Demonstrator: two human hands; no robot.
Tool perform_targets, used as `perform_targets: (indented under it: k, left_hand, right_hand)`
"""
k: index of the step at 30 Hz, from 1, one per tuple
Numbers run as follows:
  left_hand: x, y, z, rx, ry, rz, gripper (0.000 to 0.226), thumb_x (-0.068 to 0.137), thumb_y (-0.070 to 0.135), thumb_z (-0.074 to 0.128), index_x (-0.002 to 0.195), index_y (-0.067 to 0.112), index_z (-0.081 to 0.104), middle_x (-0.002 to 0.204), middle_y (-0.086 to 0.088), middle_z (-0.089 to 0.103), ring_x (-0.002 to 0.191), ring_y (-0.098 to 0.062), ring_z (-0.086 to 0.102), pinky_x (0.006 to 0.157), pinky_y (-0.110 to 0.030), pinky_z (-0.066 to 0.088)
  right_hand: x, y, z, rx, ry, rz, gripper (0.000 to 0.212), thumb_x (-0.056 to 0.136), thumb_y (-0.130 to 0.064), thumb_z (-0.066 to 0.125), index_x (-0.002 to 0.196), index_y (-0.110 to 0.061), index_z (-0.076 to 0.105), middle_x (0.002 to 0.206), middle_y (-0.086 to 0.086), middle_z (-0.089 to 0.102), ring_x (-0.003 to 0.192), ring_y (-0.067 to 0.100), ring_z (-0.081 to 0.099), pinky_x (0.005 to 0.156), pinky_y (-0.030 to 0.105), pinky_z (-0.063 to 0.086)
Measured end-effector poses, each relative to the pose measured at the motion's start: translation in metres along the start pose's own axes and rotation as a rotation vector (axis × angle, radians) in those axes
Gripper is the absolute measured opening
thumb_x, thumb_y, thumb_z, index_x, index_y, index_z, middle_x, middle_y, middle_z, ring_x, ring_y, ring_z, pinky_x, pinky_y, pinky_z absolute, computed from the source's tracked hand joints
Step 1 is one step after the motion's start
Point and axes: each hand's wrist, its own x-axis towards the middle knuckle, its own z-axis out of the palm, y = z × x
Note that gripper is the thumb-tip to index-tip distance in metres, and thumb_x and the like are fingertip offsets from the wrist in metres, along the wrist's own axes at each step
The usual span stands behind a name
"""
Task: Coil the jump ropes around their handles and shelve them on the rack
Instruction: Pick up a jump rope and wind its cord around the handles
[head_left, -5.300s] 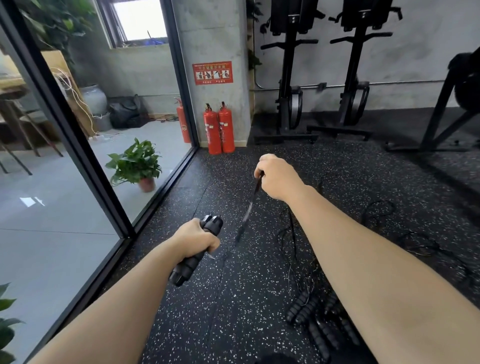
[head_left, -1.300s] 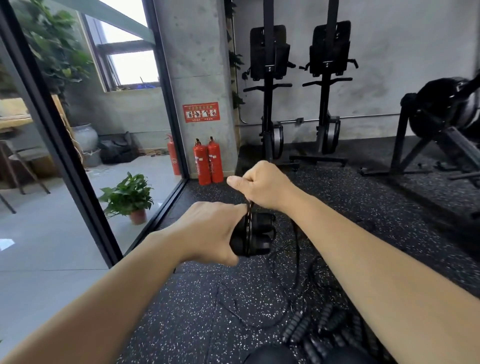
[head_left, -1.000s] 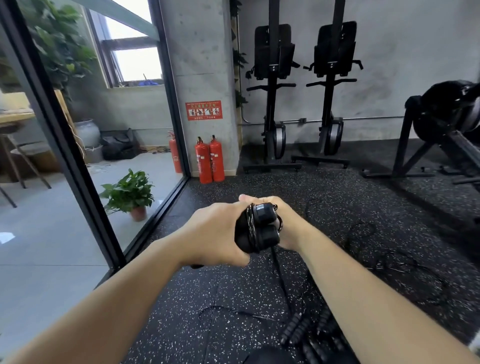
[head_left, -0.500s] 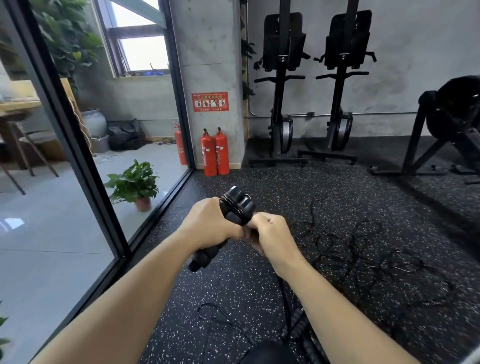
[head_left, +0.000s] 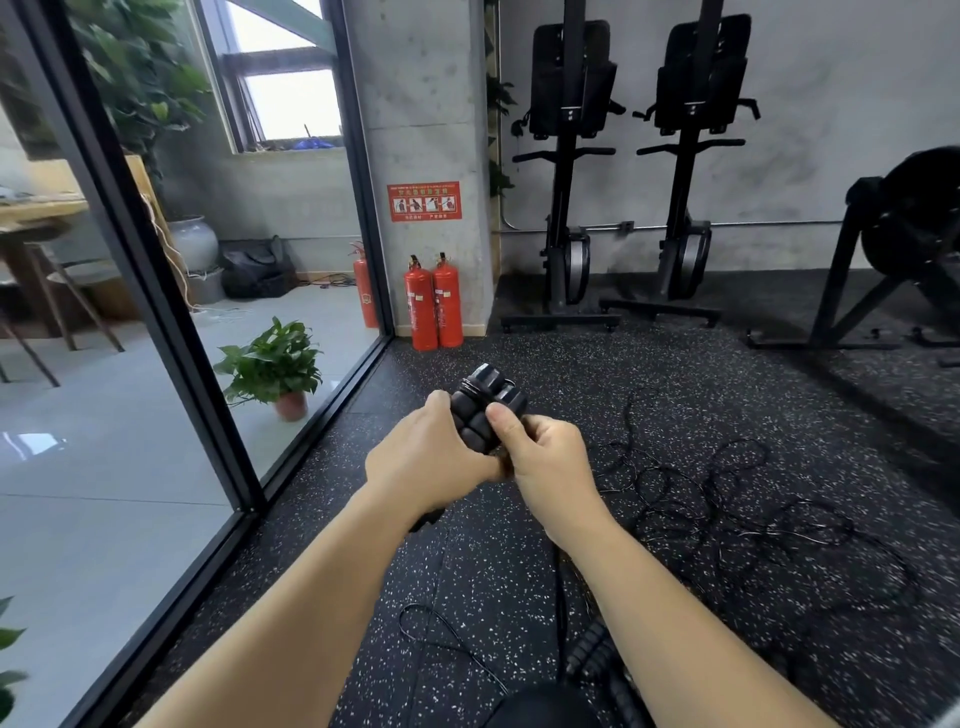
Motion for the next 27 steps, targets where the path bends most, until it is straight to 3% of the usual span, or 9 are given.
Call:
perform_targets:
  k: [3,6,12,18,23,27]
  left_hand:
    - [-0.001,-0.002,0.0,-0.209,-0.037,-0.019,0.054,0.045,0.05,0.075,0.091,0.029,0.054,0.082,0.008,0.066,0.079,-0.019,0.066,0.08,-0.046,0.058]
    - [0.001,-0.003,0.001,-0.363,-0.051,-0.047,0.05,0.04,0.037,0.077,0.085,0.027,0.057,0.075,0.004,0.066,0.069,-0.021,0.064,0.078,-0.05,0.059]
    - [0.003,0.005,0.003,-0.559,-0.09,-0.07,0.041,0.059,0.012,0.084,0.091,0.021,0.059,0.073,0.001,0.063,0.061,-0.017,0.054,0.059,-0.033,0.048]
    - [0.007,0.011,0.005,-0.595,-0.124,-0.08,0.036,0.064,0.0,0.079,0.091,0.014,0.061,0.07,-0.003,0.06,0.058,-0.018,0.052,0.056,-0.028,0.044]
    - [0.016,0.01,0.001,-0.573,-0.054,-0.116,0.035,0.062,0.003,0.078,0.09,0.015,0.061,0.069,-0.004,0.06,0.058,-0.02,0.052,0.057,-0.03,0.044]
    - [0.019,0.004,-0.005,-0.447,-0.026,-0.147,0.046,0.051,0.017,0.078,0.094,0.02,0.06,0.073,-0.002,0.064,0.061,-0.022,0.058,0.064,-0.035,0.053]
  right_hand:
    - [-0.001,-0.002,-0.004,-0.011,-0.035,0.006,0.038,0.091,-0.039,0.062,0.079,-0.004,0.072,0.072,0.018,0.07,0.059,0.02,0.056,0.059,0.04,0.045]
    - [-0.003,-0.007,-0.008,-0.067,-0.058,-0.009,0.043,0.093,-0.038,0.061,0.08,0.002,0.07,0.063,0.012,0.063,0.052,0.012,0.048,0.052,0.03,0.038]
    - [-0.002,-0.015,-0.012,-0.094,-0.03,-0.04,0.045,0.093,-0.036,0.06,0.074,0.003,0.067,0.063,0.013,0.064,0.056,0.012,0.05,0.054,0.029,0.04]
    - [-0.008,-0.019,-0.016,-0.135,-0.013,-0.041,0.052,0.094,-0.04,0.058,0.076,0.009,0.064,0.057,0.005,0.054,0.051,0.011,0.043,0.051,0.027,0.034]
    - [-0.015,-0.026,-0.022,-0.399,-0.079,-0.07,0.043,0.099,-0.027,0.049,0.061,-0.008,0.049,0.049,-0.004,0.04,0.046,0.012,0.032,0.05,0.029,0.027]
    - [-0.019,-0.038,-0.025,-0.801,-0.139,-0.094,0.04,0.098,-0.027,0.047,0.062,-0.012,0.042,0.059,0.002,0.046,0.054,0.02,0.04,0.049,0.031,0.028]
